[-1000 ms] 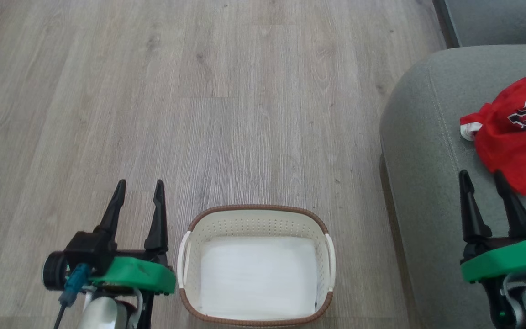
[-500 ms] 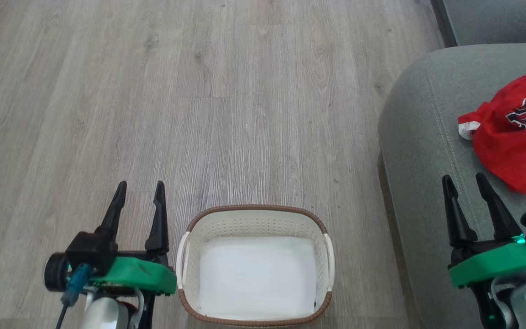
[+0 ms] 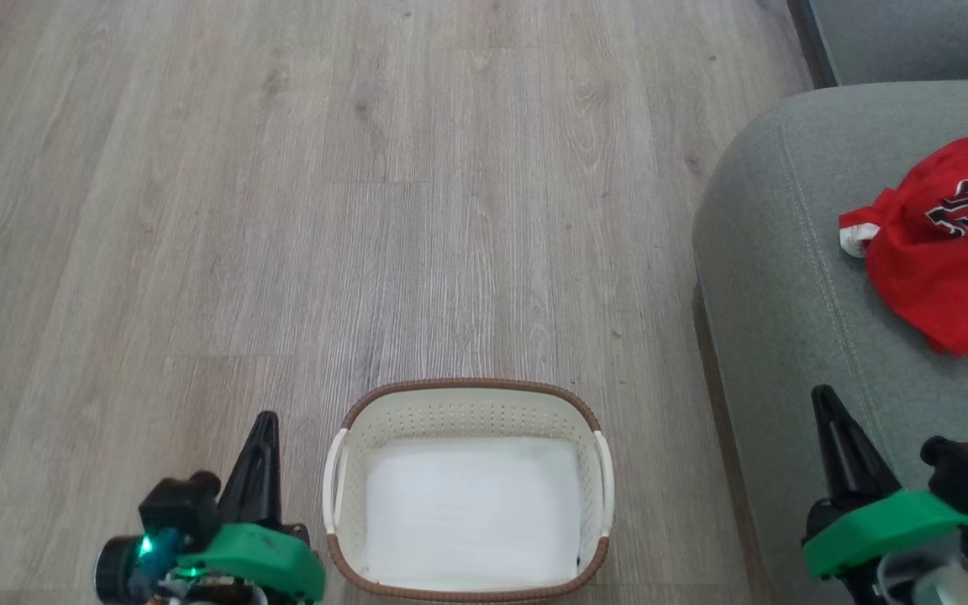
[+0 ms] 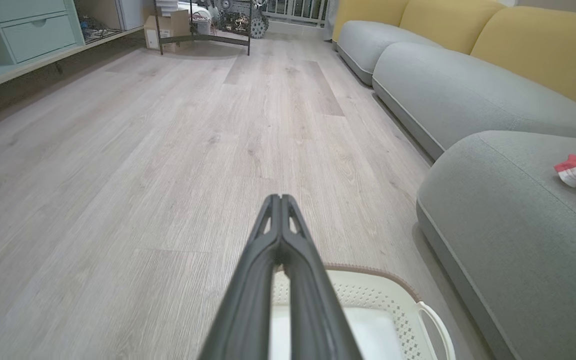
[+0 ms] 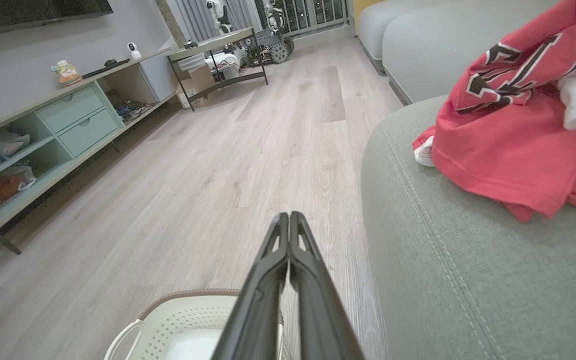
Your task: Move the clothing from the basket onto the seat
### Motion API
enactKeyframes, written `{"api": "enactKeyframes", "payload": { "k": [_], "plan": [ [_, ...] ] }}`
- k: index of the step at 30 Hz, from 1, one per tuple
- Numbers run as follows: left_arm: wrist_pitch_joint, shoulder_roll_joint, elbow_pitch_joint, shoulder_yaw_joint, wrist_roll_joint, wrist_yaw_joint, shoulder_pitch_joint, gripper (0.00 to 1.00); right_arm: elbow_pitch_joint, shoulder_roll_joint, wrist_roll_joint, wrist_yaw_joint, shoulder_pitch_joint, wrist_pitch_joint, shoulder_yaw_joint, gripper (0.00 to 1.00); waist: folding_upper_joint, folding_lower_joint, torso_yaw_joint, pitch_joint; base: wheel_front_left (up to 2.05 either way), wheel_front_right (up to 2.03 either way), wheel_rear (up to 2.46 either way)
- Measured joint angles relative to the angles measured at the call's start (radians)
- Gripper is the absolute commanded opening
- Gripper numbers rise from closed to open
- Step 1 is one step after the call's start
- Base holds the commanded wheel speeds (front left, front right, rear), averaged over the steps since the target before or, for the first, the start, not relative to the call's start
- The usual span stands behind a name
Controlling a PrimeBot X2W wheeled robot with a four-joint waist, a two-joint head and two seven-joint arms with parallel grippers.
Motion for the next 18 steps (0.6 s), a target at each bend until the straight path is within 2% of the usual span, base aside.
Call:
{"api": "enactKeyframes", "payload": {
  "k": [18],
  "plan": [
    [0.045, 0.000, 0.001, 0.018, -0.212, -0.019, -0.007, 0.00, 0.000, 0.019, 0.168, 0.000, -0.004, 0.050, -0.023, 0.00, 0.0000, 0.0000, -0.005, -0.006, 0.00, 0.00, 0.00]
  ]
}}
